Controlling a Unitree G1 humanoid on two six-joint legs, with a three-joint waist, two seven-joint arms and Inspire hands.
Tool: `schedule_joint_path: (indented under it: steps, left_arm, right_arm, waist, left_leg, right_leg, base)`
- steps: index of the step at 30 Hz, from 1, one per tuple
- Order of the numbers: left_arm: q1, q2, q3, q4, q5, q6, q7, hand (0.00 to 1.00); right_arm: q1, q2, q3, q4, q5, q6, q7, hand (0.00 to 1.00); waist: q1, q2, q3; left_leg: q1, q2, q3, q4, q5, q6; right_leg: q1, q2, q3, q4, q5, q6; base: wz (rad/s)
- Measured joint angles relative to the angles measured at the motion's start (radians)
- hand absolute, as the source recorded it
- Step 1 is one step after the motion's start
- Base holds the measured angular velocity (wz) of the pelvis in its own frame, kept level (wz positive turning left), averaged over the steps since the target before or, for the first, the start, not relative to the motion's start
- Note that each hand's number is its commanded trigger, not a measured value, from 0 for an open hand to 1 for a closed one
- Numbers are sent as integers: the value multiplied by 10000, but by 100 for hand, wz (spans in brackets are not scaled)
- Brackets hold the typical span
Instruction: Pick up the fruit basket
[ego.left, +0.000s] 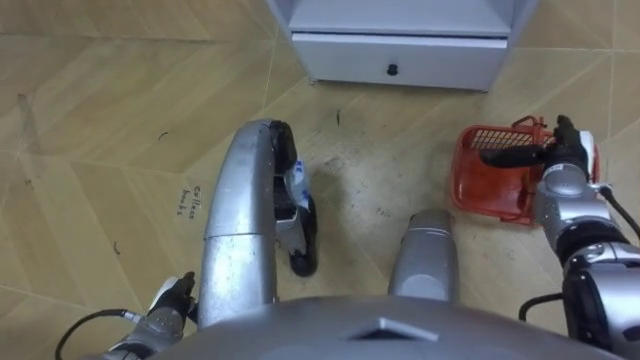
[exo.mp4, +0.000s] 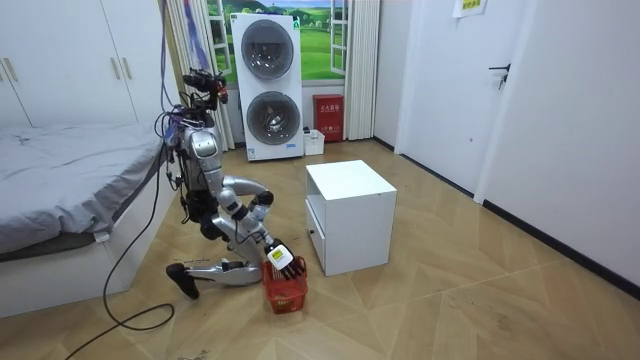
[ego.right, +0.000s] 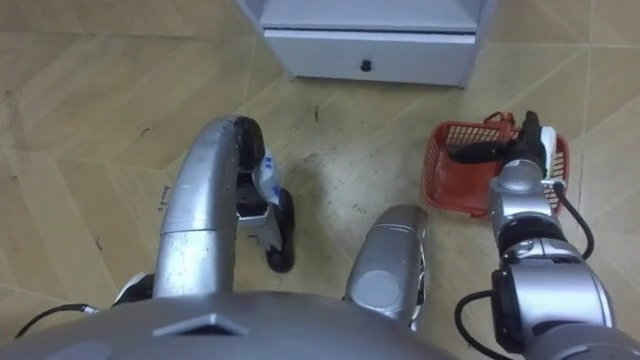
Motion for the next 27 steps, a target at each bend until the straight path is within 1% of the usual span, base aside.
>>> schedule_joint_path:
  steps: [2, 4, 7, 8, 9, 10, 17, 22, 27]
  left_arm:
    - [-36, -1, -3, -3, 0, -7, 0, 0]
    - [-37, -1, -1, -2, -1, -5, 0, 0]
    - [-38, -2, -2, -6, -1, -6, -9, 0]
    - [-38, -2, -2, -6, -1, -6, -18, 0]
    - [-39, -2, -2, -6, -1, -6, -22, 0]
    - [-40, -2, -2, -6, -1, -6, -22, 0]
    - [-62, -2, -4, -9, -9, -1, -43, 0]
    - [-108, -1, -3, -17, -9, 0, -148, 0]
    - [-108, -1, -3, -17, -9, 6, -240, 0]
  right_arm:
    - [1, -26, 1, 214, 4, -1, 49, 0]
    - [1, -24, 11, 317, 20, -1, 102, 0]
    - [0, -35, 60, 454, 26, -1, 108, 0]
    - [1, -35, 60, 504, 26, 0, 113, 53]
    - [0, -34, 62, 511, 25, 0, 117, 75]
    - [0, -34, 72, 512, 25, 0, 121, 100]
    - [0, -35, 201, 517, 222, 0, 311, 100]
    - [-1, -32, 438, 522, 472, 0, 423, 100]
    - [0, -33, 546, 523, 648, 1, 526, 100]
  waist:
    - [8, 33, 15]
    - [8, 56, 13]
    - [6, 72, 4]
    - [8, 69, 6]
    - [8, 66, 6]
    - [8, 62, 8]
    - [-10, -3, 43]
    - [2, -105, 92]
    - [19, -109, 92]
  left_leg:
    - [0, 20, 0, 0, 0, 0]
    - [-10, 77, 35, 0, 0, 0]
    - [-80, 94, 54, -1, 5, -10]
    - [-101, 94, 56, 0, 5, -10]
    - [-145, 97, 55, 1, 5, -11]
    - [-161, 98, 55, 1, 6, -12]
    - [-196, 104, 43, 0, 8, -16]
    - [-197, 105, 37, 2, 9, -18]
    - [-189, 112, 26, 3, 11, -21]
  right_leg:
    - [-9, 15, -1, 4, 0, 0]
    - [-76, 35, 50, 33, 0, 0]
    - [-180, 59, 121, 70, -2, 2]
    - [-198, 92, 123, 67, -2, 2]
    - [-244, 119, 135, 69, -3, 4]
    - [-260, 121, 135, 70, -3, 5]
    - [-301, 148, 138, 69, -3, 6]
    - [-301, 146, 134, 69, -4, 7]
    - [-296, 159, 125, 69, -4, 7]
  base:
    - [0]
    - [-5]
    - [-1]
    - [0]
    - [0]
    - [0]
    - [0]
    - [0]
    - [0]
